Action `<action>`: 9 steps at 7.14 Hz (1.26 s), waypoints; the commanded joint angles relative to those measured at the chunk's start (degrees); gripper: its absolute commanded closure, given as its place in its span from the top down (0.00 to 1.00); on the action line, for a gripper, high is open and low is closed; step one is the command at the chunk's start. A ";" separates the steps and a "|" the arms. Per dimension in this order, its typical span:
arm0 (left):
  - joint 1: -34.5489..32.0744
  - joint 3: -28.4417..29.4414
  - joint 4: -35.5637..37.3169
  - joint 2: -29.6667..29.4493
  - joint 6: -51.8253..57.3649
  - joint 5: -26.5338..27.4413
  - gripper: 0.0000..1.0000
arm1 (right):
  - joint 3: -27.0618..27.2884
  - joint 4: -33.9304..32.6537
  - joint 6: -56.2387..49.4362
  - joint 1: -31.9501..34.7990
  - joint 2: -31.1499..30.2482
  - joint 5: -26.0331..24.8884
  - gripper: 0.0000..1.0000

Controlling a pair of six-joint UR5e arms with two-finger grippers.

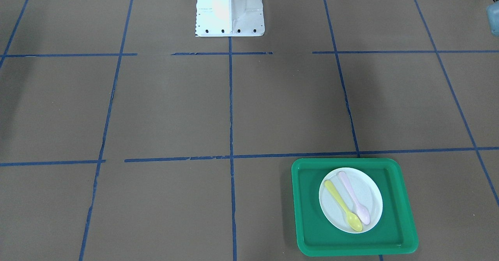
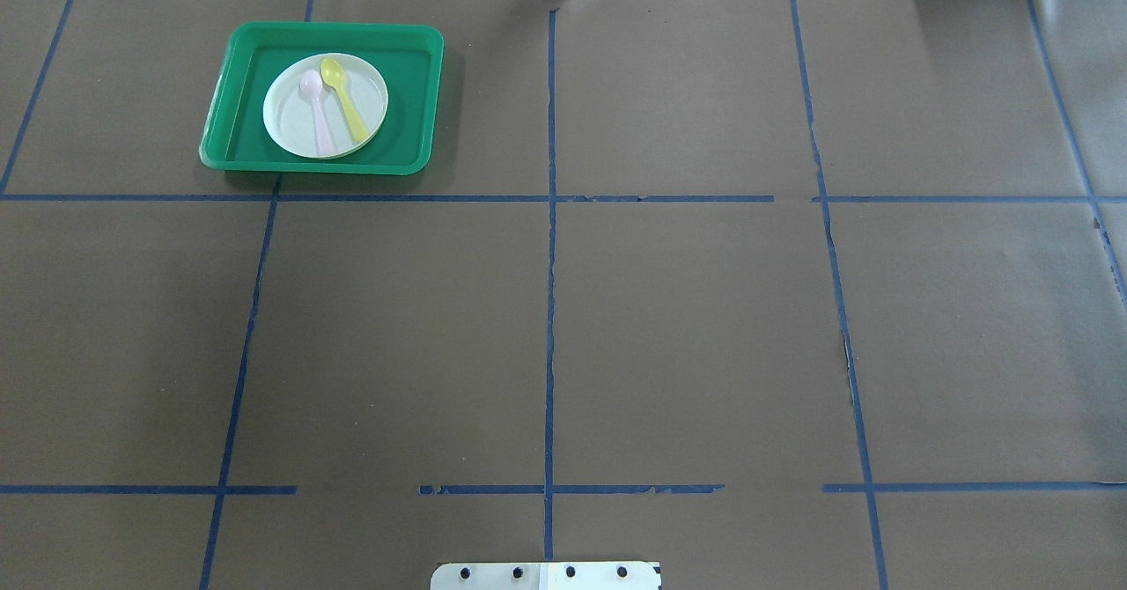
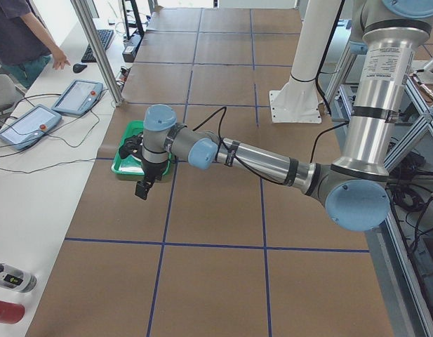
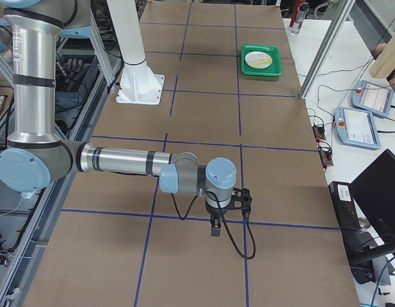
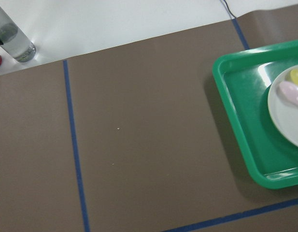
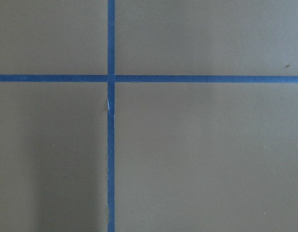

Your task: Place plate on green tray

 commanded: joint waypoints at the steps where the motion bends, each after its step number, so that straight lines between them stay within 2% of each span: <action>1: -3.45 1.59 13.00 0.19 6.87 -3.17 1.00 | 0.00 -0.04 0.00 0.00 0.00 0.00 1.00; 3: -8.45 1.77 13.14 5.78 8.62 -8.18 1.00 | 0.00 0.05 0.00 0.00 0.00 0.00 1.00; 5: -8.73 1.60 12.52 10.19 12.76 -13.02 1.00 | 0.00 -0.04 0.00 0.00 0.00 0.00 1.00; 7: -8.74 1.94 8.40 12.22 12.07 -12.95 1.00 | -0.09 -0.04 0.00 0.00 0.00 0.00 1.00; 9: -8.74 1.68 8.30 12.32 12.15 -12.51 1.00 | -0.09 0.05 0.00 0.00 0.00 0.00 1.00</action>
